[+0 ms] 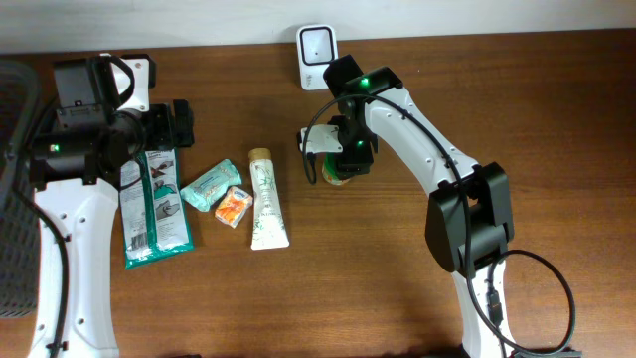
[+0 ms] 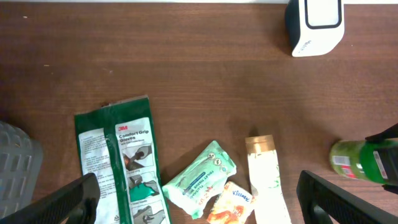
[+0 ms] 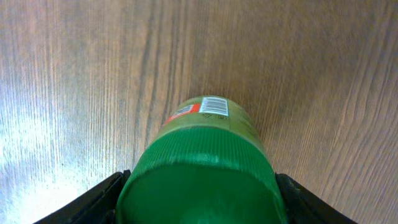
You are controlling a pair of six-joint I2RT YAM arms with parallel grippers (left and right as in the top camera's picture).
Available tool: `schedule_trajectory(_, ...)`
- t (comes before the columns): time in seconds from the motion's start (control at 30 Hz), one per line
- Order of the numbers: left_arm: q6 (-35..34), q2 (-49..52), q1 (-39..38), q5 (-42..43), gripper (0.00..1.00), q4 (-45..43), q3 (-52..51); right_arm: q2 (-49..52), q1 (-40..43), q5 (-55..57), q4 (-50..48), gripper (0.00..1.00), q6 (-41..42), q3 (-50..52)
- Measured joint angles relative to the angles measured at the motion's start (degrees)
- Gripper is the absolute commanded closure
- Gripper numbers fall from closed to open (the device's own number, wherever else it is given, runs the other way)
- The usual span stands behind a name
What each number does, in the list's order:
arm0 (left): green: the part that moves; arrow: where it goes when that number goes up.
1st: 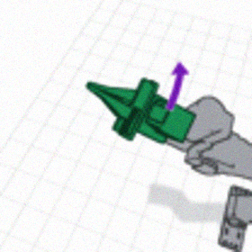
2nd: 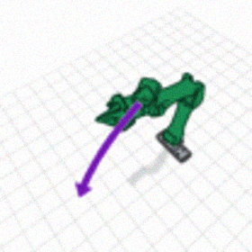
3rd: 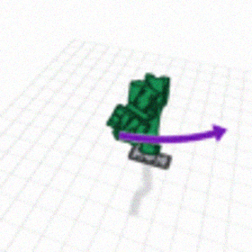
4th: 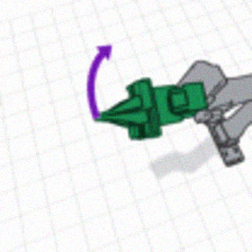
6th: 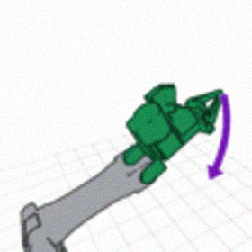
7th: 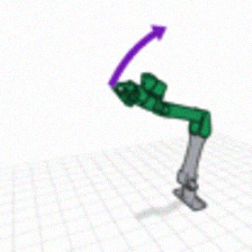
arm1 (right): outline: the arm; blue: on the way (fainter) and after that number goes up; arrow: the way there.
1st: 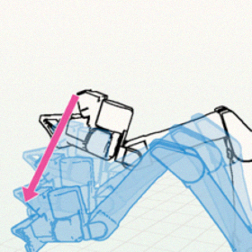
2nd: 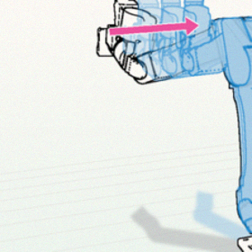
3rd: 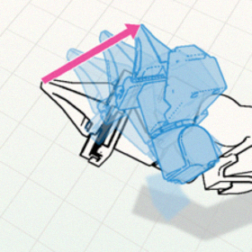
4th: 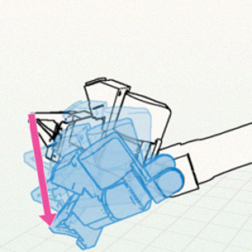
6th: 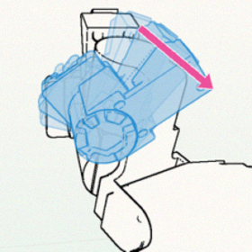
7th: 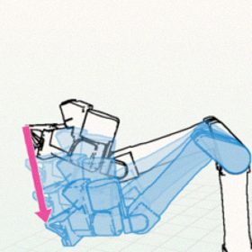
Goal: Scan the item barcode
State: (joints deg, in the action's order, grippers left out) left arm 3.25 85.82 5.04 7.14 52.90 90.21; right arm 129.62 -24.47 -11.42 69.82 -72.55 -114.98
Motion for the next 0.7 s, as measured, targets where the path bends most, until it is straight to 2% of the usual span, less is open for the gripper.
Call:
schedule_trajectory(0.07, 0.0, 0.0, 0.0, 0.0, 0.01, 0.0, 0.0, 0.0, 0.0, -0.5, 0.0, 0.21, -2.1, 0.0)
schedule_trajectory(0.17, 0.0, 0.0, 0.0, 0.0, 0.01, 0.0, 0.0, 0.0, 0.0, -0.8, 0.1, 0.0, -3.7, 0.0)
schedule_trajectory(0.3, 0.0, 0.0, 0.0, 0.0, 0.01, 0.0, 0.0, 0.0, 0.0, -1.2, -0.2, 0.02, -2.3, -0.3)
schedule_trajectory(0.4, 0.0, 0.0, 0.0, 0.0, 0.01, 0.0, 0.0, 0.0, 0.0, -1.2, -0.2, 0.02, 2.9, -3.0)
schedule_trajectory(0.53, 0.0, 0.0, 0.0, 0.0, 0.01, -0.1, 0.0, 0.0, 0.0, -1.4, 2.5, 0.02, 25.9, -16.4)
schedule_trajectory(0.67, 0.0, 0.0, 0.0, 0.0, 0.01, 0.0, 0.0, -1.2, 0.0, -2.1, 8.2, 0.01, 41.5, -24.7)
schedule_trajectory(0.7, 0.0, 0.0, 0.0, 0.0, 0.01, 0.0, 0.0, -1.5, 0.0, -2.5, 8.9, 0.09, 44.2, -25.1)
